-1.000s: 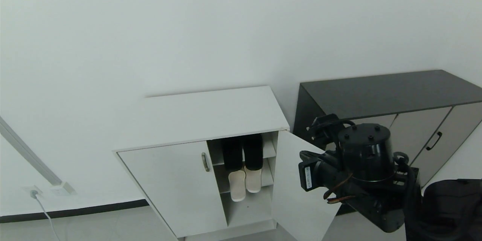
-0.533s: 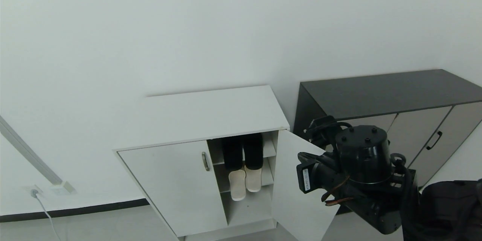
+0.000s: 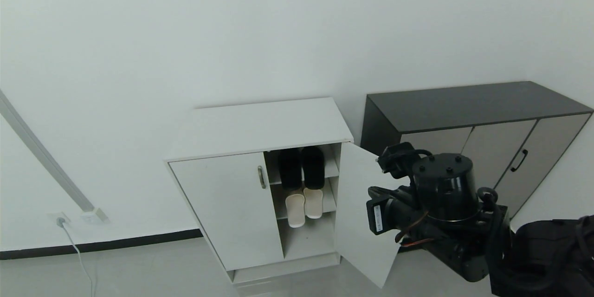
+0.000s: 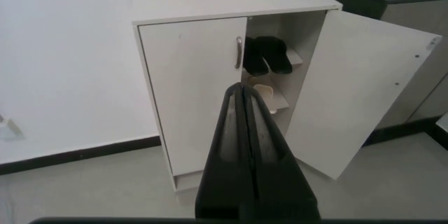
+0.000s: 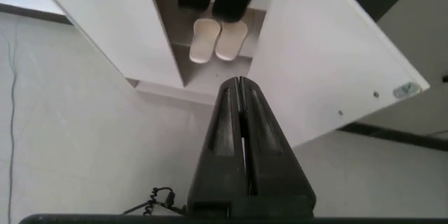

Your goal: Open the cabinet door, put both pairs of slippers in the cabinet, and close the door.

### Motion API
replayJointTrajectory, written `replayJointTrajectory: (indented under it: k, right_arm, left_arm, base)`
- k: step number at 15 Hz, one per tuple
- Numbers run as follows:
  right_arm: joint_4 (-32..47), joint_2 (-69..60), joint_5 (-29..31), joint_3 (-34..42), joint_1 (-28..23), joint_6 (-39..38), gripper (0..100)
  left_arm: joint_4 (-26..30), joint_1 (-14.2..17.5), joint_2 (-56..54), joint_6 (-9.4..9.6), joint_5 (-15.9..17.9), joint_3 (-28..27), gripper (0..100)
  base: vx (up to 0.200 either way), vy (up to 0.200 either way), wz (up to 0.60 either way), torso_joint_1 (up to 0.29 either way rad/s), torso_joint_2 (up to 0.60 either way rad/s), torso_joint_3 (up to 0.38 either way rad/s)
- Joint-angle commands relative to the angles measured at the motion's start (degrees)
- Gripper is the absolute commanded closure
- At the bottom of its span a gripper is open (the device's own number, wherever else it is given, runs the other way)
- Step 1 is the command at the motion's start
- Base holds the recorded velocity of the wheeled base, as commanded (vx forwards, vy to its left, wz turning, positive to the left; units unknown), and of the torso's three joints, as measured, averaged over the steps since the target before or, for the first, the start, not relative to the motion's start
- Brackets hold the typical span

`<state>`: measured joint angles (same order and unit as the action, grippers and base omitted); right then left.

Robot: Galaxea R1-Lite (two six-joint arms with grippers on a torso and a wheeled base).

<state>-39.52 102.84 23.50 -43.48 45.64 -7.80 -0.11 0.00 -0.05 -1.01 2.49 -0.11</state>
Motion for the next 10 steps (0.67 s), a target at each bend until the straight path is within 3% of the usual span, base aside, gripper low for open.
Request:
replayJointTrajectory:
  k: [1, 10]
  right_arm:
    - [-1.61, 1.75, -2.06, -0.11, -2.66, -0.02, 100]
    - [1.55, 11.07, -6.28, -13.29, -15.14, -0.81, 100]
  left_arm:
    - [0.02, 0.00, 0.05, -0.04, -0.03, 0.02, 100]
    - [0.02, 0.00, 0.05, 0.05, -0.03, 0.02, 100]
  base:
    - [0.000, 0.000, 0.00, 0.000, 0.00, 0.000]
    - [0.000, 0.000, 0.00, 0.000, 0.00, 0.000]
